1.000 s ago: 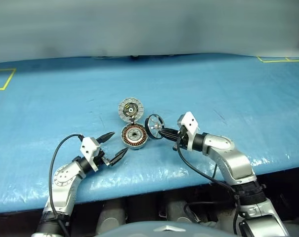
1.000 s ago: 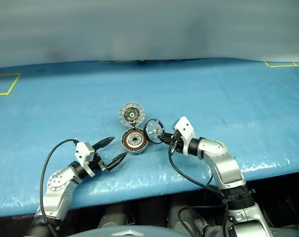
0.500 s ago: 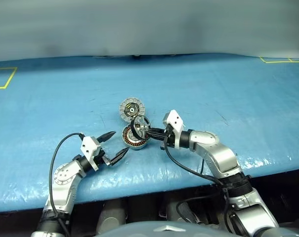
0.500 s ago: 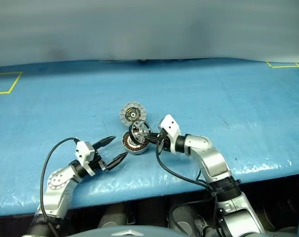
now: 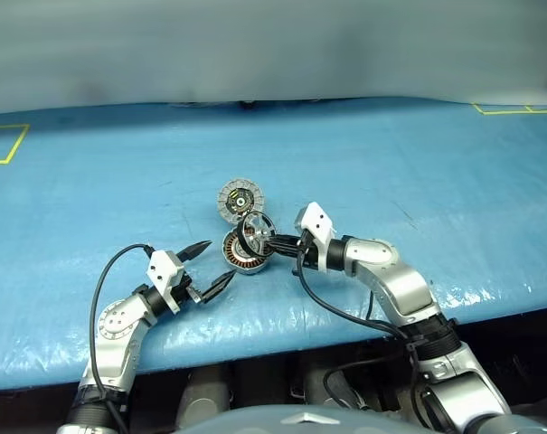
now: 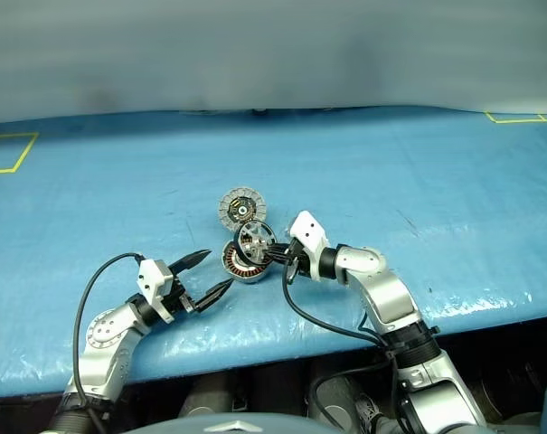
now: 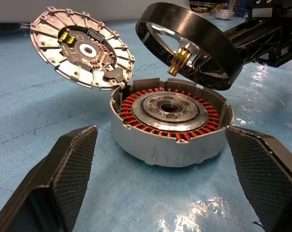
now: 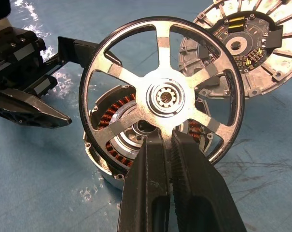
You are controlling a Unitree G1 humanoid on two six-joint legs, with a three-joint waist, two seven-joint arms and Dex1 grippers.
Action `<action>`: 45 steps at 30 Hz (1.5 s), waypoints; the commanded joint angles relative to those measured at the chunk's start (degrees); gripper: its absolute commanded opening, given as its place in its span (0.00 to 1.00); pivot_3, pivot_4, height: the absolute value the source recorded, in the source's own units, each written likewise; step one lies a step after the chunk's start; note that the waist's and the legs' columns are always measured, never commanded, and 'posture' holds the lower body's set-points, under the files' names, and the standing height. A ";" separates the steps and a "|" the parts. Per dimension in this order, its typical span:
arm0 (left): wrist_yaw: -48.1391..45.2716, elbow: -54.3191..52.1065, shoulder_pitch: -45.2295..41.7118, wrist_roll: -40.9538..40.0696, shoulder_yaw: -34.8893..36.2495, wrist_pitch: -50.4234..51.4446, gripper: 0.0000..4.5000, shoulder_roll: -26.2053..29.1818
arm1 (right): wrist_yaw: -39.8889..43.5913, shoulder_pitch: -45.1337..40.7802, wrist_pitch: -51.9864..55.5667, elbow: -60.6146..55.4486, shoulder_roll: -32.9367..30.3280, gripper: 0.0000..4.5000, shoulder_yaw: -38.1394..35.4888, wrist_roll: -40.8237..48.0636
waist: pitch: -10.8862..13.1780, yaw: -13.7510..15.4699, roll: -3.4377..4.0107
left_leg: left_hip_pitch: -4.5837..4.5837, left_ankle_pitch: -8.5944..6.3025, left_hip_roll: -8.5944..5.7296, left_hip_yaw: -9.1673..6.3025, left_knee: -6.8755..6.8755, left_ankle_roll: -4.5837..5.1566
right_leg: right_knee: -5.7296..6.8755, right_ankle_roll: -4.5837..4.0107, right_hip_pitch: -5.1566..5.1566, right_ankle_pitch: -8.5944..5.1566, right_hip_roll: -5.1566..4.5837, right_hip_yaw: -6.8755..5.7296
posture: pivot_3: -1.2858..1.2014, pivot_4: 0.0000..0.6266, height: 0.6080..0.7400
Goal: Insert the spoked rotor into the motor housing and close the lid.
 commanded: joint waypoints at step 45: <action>0.59 -0.75 0.47 -0.13 1.00 -1.54 1.00 0.19 | -0.53 -2.78 -2.30 1.29 3.65 0.39 -0.74 0.13 | 0.00 0.05 0.00 | -0.57 0.01 -0.01 0.01 0.01 0.00 | 0.03 0.31 -0.55 0.19 0.04 -0.02 | 0.52 0.24 1.00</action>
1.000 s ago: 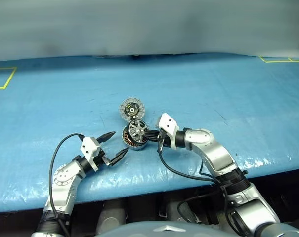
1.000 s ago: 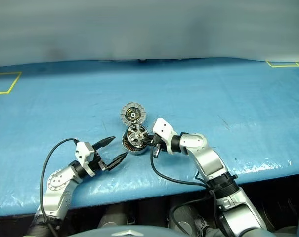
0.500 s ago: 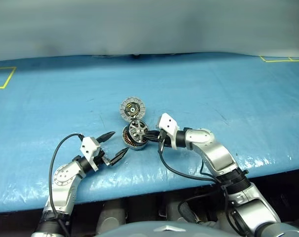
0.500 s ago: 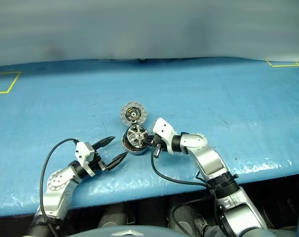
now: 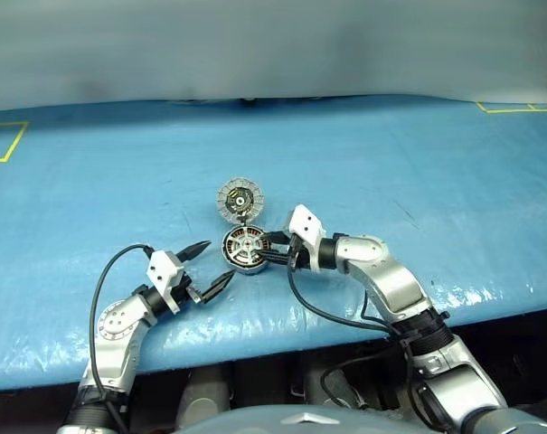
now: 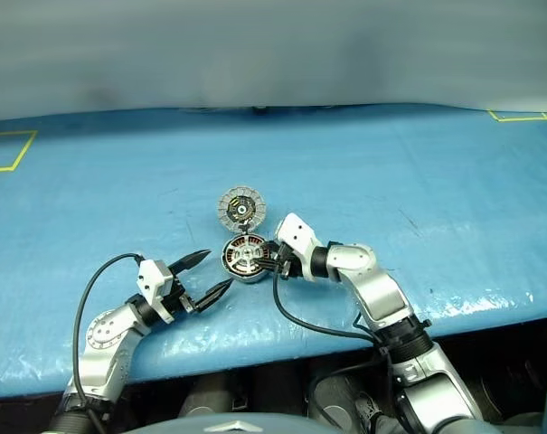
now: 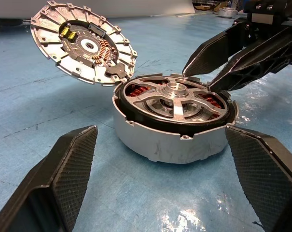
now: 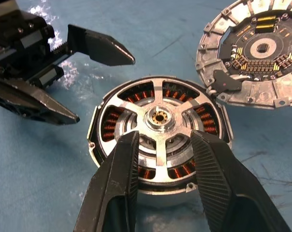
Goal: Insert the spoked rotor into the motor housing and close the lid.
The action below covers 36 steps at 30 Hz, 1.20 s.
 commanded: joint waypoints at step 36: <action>1.67 -0.80 0.52 0.75 1.55 -1.66 1.00 0.38 | -6.63 -4.20 -1.95 2.42 8.12 0.00 3.64 -7.58 | -0.23 -0.11 0.05 | 0.11 0.02 0.04 0.01 0.07 -0.03 | 0.11 0.00 0.08 0.02 0.02 0.03 | 0.52 0.24 1.00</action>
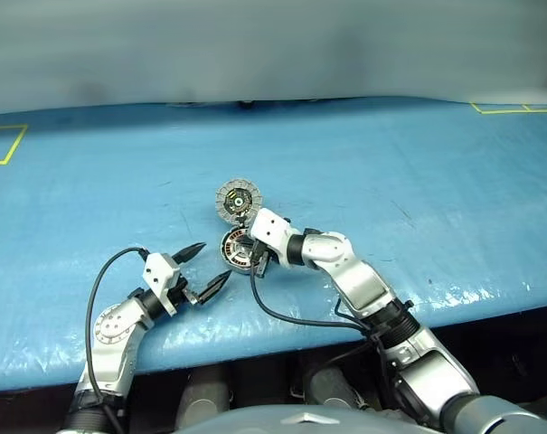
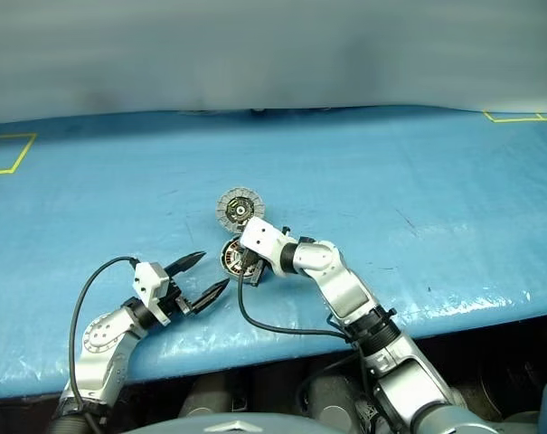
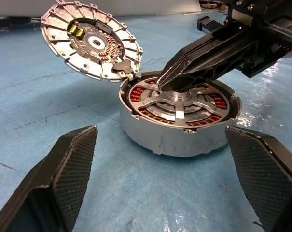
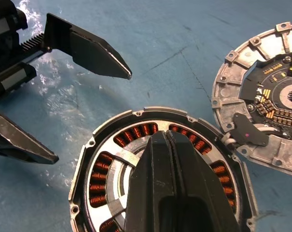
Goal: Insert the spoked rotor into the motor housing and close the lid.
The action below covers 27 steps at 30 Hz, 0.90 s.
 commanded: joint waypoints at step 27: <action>1.46 -1.43 0.40 0.38 0.82 -1.84 1.00 0.23 | 1.93 -29.44 -14.15 54.05 5.00 0.00 -24.96 9.97 | 0.06 -0.80 0.08 | -0.10 0.02 -0.10 0.09 -0.08 0.01 | -0.01 -0.15 -0.09 0.24 0.03 0.11 | 0.52 0.24 1.00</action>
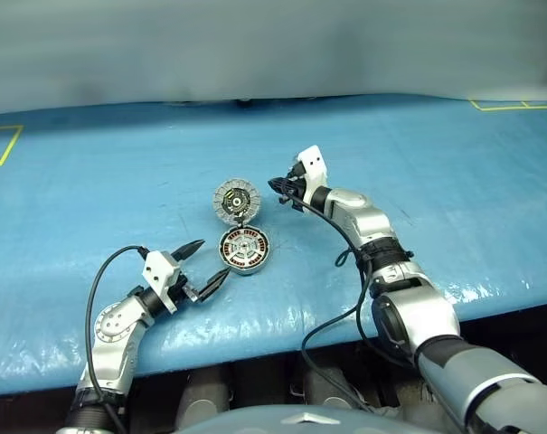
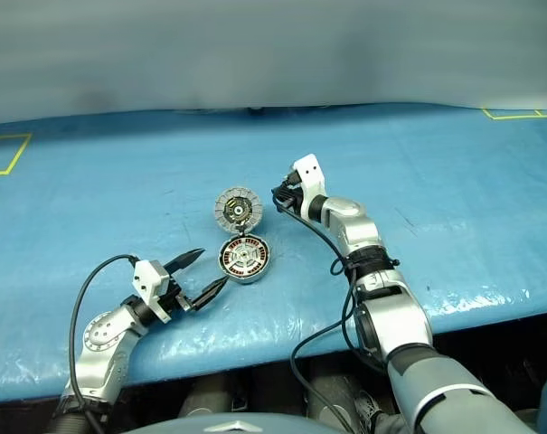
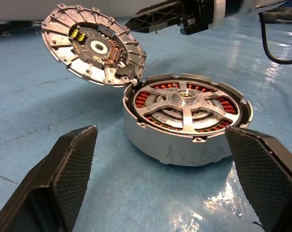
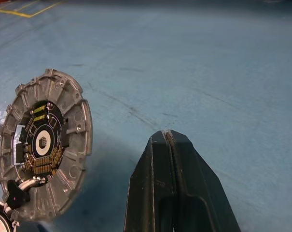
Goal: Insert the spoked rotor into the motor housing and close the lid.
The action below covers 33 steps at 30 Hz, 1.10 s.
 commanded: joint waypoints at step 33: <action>-0.06 -2.83 1.20 -1.07 1.39 0.05 1.00 1.35 | 12.88 5.80 2.64 -17.77 3.95 0.00 -0.52 4.37 | 0.03 -0.06 0.05 | 0.02 0.01 0.07 0.03 0.02 -0.02 | 0.02 0.01 -0.02 0.02 -0.01 0.00 | 0.52 0.24 1.00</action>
